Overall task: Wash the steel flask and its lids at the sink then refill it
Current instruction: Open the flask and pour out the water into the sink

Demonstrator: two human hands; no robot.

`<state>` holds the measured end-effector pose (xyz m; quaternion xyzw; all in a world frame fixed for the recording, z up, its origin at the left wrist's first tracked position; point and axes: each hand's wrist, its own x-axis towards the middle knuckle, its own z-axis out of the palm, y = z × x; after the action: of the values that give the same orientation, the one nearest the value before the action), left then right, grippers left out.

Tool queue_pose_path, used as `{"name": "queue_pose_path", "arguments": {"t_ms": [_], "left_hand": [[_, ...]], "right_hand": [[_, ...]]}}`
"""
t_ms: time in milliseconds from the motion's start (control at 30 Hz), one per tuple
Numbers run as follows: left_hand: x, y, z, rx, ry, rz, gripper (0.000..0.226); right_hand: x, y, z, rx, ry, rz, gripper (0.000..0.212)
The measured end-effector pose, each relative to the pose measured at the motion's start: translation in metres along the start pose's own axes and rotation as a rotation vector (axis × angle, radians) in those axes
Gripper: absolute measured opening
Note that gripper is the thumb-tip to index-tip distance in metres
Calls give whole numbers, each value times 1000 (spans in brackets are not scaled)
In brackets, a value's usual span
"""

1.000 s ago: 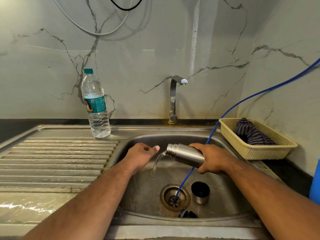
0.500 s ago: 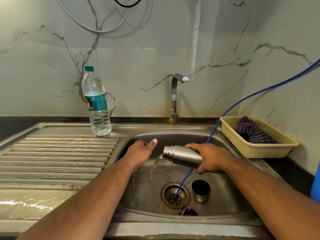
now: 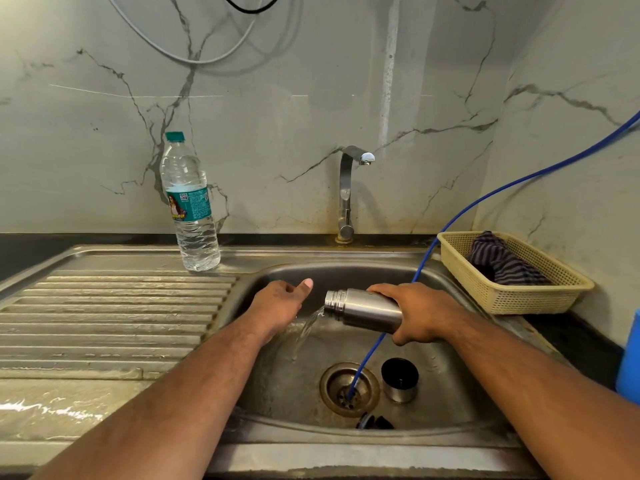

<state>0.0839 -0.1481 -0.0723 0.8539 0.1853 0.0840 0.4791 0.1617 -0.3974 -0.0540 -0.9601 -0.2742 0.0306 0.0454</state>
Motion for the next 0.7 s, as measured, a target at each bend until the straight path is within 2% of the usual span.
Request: {"name": "queue_pose_path", "arguments": {"t_ms": [367, 533, 700], "left_hand": [[-3, 1, 0, -1, -13, 2, 31], [-1, 0, -1, 22, -10, -2, 43], [-2, 1, -1, 23, -20, -6, 46]], "right_hand": [[-1, -2, -2, -53, 12, 5, 105], [-1, -2, -4, -82, 12, 4, 105], [-2, -3, -5, -112, 15, 0, 104]]}}
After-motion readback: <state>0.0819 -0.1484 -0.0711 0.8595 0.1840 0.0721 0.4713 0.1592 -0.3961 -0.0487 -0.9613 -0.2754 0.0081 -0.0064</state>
